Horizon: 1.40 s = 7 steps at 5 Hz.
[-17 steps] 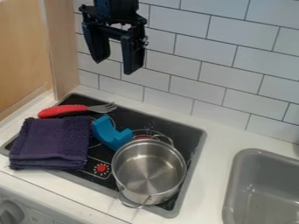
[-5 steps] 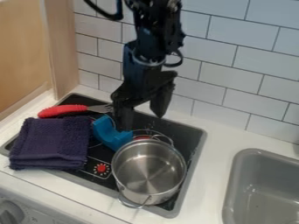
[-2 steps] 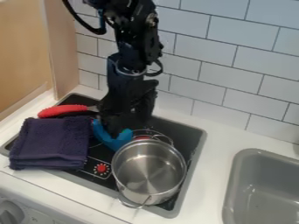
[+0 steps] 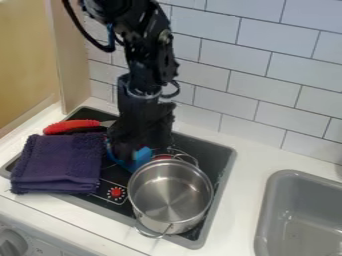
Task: Blue block put to the left side of the sink
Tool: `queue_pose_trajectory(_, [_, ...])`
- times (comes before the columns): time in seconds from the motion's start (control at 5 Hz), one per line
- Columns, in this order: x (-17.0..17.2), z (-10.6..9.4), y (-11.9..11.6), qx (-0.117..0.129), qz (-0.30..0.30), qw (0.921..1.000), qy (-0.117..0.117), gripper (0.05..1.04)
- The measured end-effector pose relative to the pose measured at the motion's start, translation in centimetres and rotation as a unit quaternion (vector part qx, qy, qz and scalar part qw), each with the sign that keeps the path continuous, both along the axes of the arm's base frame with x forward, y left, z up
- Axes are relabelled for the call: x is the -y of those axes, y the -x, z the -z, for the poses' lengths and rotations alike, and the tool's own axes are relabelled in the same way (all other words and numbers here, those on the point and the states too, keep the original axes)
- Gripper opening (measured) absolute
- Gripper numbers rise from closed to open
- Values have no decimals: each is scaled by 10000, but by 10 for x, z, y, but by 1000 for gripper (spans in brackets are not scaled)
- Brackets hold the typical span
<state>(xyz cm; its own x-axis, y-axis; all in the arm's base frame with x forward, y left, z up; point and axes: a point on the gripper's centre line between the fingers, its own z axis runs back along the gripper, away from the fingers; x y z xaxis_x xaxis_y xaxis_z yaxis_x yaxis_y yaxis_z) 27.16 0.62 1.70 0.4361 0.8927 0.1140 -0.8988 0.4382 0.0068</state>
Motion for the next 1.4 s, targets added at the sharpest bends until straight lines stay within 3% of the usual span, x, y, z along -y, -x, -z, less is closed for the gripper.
queue_pose_trajectory(0.4, [4,7,1,-48,12,9999,123,958])
queue_pose_trajectory(0.6, [0,12,4,-176,-17,9998,-1,654])
queue_pose_trajectory(0.8, [0,12,5,-181,-26,9998,-1,571])
queue_pose_trajectory(1.2, [-1,8,9,-469,473,9978,-66,571])
queue_pose_trajectory(1.4, [-1,0,4,-580,818,9947,-219,571])
